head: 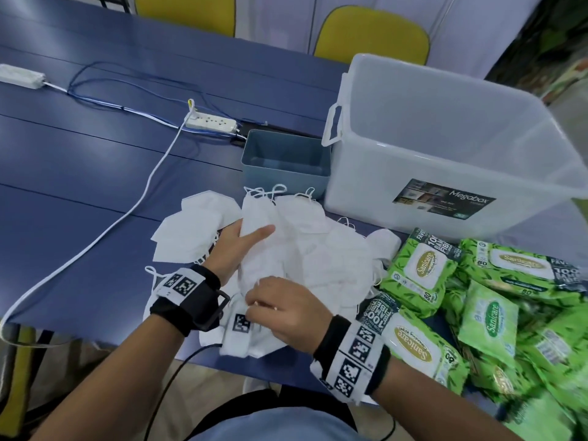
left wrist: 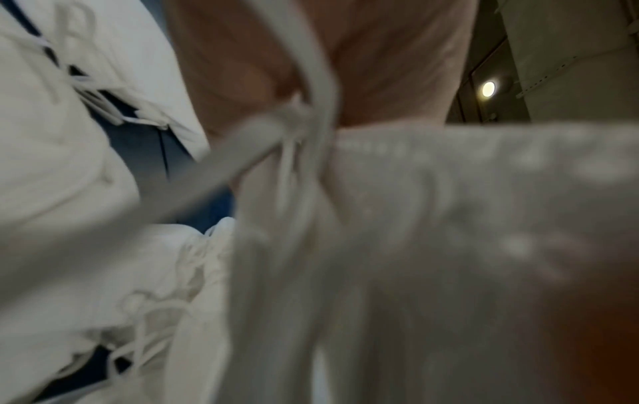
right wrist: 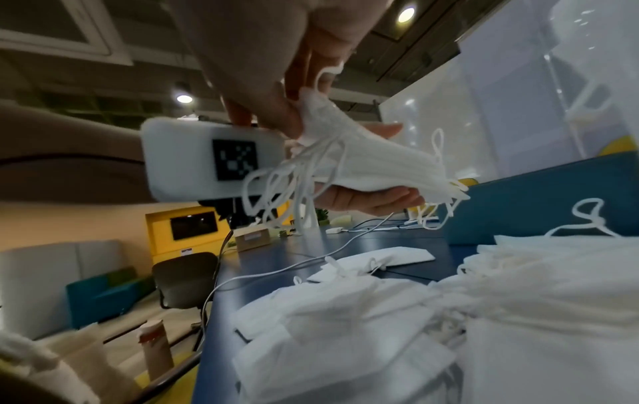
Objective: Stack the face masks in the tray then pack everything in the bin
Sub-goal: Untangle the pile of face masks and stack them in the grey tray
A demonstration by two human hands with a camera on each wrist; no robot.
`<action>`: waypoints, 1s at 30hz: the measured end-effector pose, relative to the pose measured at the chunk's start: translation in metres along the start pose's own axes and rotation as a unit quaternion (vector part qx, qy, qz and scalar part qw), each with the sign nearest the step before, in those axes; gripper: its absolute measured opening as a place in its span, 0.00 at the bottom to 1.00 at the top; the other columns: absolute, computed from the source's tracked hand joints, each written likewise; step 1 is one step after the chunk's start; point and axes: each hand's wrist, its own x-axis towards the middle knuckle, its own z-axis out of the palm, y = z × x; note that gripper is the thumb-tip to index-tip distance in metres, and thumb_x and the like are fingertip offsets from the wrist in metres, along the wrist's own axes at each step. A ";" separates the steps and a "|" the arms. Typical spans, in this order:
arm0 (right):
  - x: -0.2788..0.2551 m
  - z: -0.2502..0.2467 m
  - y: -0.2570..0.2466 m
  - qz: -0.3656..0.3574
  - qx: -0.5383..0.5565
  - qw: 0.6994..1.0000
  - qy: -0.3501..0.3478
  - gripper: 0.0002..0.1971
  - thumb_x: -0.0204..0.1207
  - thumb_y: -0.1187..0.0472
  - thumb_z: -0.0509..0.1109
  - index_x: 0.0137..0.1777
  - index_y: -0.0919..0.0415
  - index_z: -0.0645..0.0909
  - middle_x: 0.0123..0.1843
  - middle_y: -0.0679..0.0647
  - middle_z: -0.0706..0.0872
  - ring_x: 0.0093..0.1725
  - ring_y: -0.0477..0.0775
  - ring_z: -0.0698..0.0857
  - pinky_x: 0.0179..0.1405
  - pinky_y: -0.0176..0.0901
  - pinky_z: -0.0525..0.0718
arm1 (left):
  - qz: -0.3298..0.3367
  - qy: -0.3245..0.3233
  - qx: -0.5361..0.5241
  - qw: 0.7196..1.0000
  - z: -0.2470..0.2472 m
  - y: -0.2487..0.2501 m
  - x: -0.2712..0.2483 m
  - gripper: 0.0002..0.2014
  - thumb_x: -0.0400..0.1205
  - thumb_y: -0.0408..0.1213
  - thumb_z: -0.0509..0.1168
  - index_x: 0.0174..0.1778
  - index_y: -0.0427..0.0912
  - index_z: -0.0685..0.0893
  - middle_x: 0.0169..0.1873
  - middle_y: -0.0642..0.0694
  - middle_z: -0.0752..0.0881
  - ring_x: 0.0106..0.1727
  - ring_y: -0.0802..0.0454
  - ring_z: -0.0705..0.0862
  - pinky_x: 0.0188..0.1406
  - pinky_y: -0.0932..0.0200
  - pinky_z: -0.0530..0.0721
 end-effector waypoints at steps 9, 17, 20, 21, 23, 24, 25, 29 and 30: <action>-0.022 -0.008 0.022 0.243 0.082 0.965 0.059 0.14 0.74 0.59 0.70 0.59 0.60 0.80 0.62 0.59 0.78 0.60 0.53 0.79 0.63 0.39 0.77 | 0.049 0.102 0.105 0.988 -0.023 -0.018 -0.003 0.25 0.75 0.32 0.74 0.66 0.42 0.75 0.61 0.45 0.83 0.62 0.46 0.82 0.62 0.50 0.81; -0.069 -0.053 0.108 0.676 -0.103 0.725 -0.083 0.50 0.58 0.29 0.76 0.76 0.49 0.62 0.75 0.58 0.66 0.75 0.63 0.67 0.74 0.58 0.68 | 0.139 0.164 0.156 0.964 -0.053 0.006 0.002 0.37 0.75 0.38 0.74 0.78 0.54 0.65 0.73 0.60 0.69 0.74 0.61 0.68 0.74 0.59 0.66; -0.066 -0.048 0.115 0.714 -0.077 0.671 -0.184 0.57 0.51 0.25 0.76 0.78 0.46 0.56 0.73 0.60 0.67 0.75 0.66 0.68 0.75 0.61 0.65 | 0.136 0.185 0.148 0.962 -0.062 0.014 0.002 0.26 0.76 0.38 0.73 0.71 0.53 0.77 0.64 0.59 0.77 0.66 0.59 0.75 0.71 0.59 0.72; -0.065 -0.046 0.116 0.714 -0.079 0.663 -0.211 0.55 0.51 0.26 0.76 0.76 0.45 0.58 0.71 0.59 0.68 0.73 0.66 0.69 0.73 0.61 0.66 | 0.131 0.188 0.143 0.963 -0.063 0.015 0.002 0.25 0.77 0.39 0.73 0.70 0.54 0.78 0.63 0.58 0.77 0.65 0.58 0.76 0.70 0.58 0.74; -0.060 -0.046 0.117 0.709 -0.075 0.671 -0.203 0.45 0.54 0.32 0.80 0.69 0.46 0.66 0.67 0.58 0.70 0.68 0.64 0.73 0.65 0.55 0.70 | 0.128 0.189 0.140 0.963 -0.065 0.015 0.001 0.23 0.76 0.39 0.73 0.68 0.54 0.79 0.62 0.57 0.78 0.64 0.57 0.76 0.69 0.58 0.75; -0.057 -0.048 0.119 0.704 -0.062 0.686 -0.174 0.38 0.57 0.38 0.82 0.64 0.48 0.69 0.65 0.58 0.72 0.64 0.62 0.76 0.60 0.51 0.72 | 0.127 0.190 0.138 0.964 -0.066 0.014 0.001 0.23 0.76 0.39 0.73 0.68 0.55 0.79 0.63 0.56 0.78 0.64 0.57 0.77 0.69 0.57 0.75; -0.053 -0.051 0.122 0.696 -0.050 0.702 -0.145 0.33 0.60 0.44 0.83 0.61 0.51 0.73 0.63 0.57 0.74 0.60 0.61 0.79 0.55 0.46 0.73 | 0.126 0.189 0.136 0.964 -0.066 0.014 0.001 0.23 0.76 0.39 0.74 0.67 0.55 0.80 0.63 0.56 0.79 0.65 0.56 0.77 0.69 0.57 0.75; -0.033 -0.071 0.131 0.654 -0.011 0.752 -0.076 0.19 0.64 0.60 0.83 0.54 0.60 0.83 0.51 0.54 0.82 0.50 0.52 0.79 0.46 0.37 0.70 | 0.121 0.179 0.121 0.969 -0.066 0.011 -0.001 0.24 0.76 0.38 0.73 0.68 0.53 0.79 0.62 0.57 0.79 0.64 0.58 0.77 0.67 0.59 0.76; -0.028 -0.077 0.132 0.649 0.006 0.760 -0.038 0.17 0.65 0.63 0.82 0.53 0.60 0.84 0.50 0.54 0.83 0.50 0.51 0.79 0.48 0.37 0.72 | 0.120 0.179 0.117 0.969 -0.067 0.012 -0.002 0.24 0.76 0.38 0.73 0.68 0.53 0.79 0.62 0.56 0.79 0.63 0.57 0.77 0.65 0.60 0.76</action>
